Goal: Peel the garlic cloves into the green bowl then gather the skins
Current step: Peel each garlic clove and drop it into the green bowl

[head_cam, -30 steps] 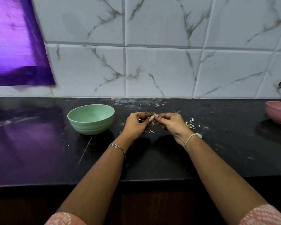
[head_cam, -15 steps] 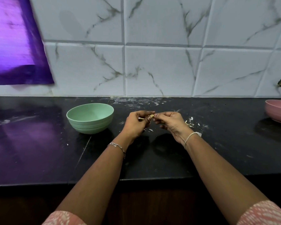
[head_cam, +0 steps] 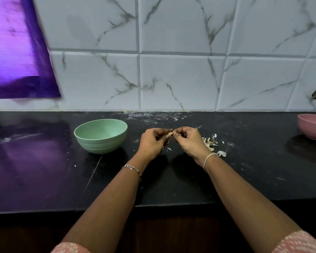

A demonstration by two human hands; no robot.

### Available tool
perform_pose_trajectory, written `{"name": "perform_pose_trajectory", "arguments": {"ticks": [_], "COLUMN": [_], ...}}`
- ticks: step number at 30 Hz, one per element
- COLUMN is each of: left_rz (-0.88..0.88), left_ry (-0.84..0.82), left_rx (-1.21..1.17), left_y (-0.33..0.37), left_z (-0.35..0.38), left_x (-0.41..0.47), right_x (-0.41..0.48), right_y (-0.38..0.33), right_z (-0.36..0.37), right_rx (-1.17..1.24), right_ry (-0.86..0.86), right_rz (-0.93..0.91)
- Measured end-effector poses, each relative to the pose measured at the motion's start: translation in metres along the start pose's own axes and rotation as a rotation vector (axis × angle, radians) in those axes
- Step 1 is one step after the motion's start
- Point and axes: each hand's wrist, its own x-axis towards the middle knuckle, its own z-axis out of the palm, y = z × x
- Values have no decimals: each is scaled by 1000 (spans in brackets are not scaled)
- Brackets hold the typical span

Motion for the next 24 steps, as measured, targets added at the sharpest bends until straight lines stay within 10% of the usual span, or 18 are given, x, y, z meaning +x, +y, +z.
{"name": "perform_pose_trajectory", "arguments": {"ticks": [24], "left_rz": [-140], "left_ry": [-44], "left_rx": [-443], "left_y": [4], "left_z": [-1], "left_x": [-3], "right_x": [-5], "right_y": [-5], "right_z": [-2], "right_rx": [127], "right_ry": [30], "right_rz": [-24]}}
